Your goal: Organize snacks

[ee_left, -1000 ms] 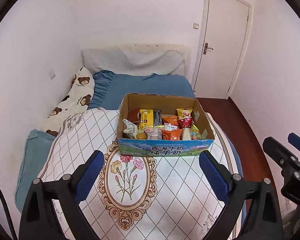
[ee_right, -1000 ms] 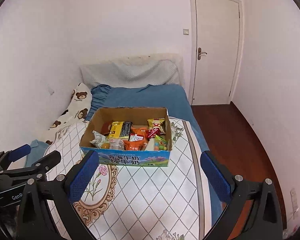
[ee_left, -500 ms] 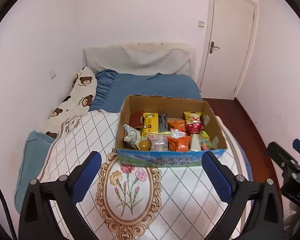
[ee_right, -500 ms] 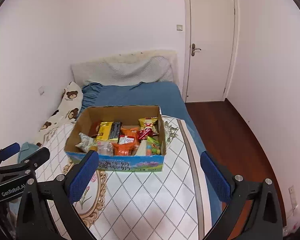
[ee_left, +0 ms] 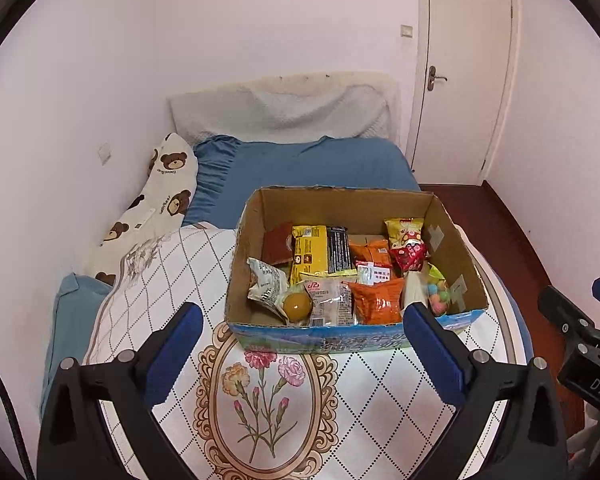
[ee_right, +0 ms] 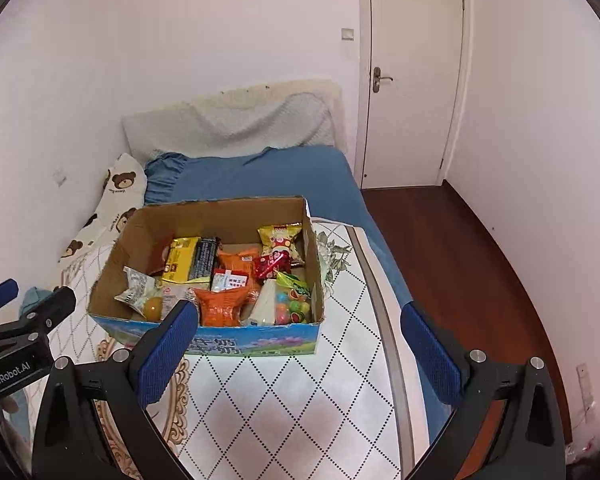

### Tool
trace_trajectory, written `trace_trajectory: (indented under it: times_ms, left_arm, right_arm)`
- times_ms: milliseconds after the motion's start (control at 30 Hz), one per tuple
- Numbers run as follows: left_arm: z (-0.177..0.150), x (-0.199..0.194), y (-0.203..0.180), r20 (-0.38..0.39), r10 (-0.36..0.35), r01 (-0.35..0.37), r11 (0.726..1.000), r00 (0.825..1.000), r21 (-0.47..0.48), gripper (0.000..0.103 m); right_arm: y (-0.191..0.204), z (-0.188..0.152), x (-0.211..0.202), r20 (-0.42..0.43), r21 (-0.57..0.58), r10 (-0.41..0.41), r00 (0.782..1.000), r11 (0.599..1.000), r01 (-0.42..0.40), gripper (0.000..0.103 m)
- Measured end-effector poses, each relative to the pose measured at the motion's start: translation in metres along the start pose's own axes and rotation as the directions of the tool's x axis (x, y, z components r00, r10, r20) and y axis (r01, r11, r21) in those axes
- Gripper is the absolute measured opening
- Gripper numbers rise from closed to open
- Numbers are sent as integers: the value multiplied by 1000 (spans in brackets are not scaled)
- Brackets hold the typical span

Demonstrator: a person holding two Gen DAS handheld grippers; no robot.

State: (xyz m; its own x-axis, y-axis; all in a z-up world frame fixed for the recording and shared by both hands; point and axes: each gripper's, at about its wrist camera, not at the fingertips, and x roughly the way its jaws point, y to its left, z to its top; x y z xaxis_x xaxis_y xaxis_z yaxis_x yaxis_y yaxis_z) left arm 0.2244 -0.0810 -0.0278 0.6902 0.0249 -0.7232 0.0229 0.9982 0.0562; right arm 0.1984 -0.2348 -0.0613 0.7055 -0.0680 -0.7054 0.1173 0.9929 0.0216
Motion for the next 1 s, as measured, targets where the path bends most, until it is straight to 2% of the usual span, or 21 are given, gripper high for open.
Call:
trace_trajectory:
  times_ms: [333, 1000]
  left_arm:
    - [-4, 14, -6, -29, -2, 2, 1000, 1000, 9, 103]
    - [-6, 14, -5, -28, 4, -3, 1000, 1000, 2, 103]
  right_arm:
    - [2, -4, 18, -30, -13, -11, 999, 1000, 11, 103]
    - [6, -5, 17, -35, -19, -8, 999, 1000, 7, 103]
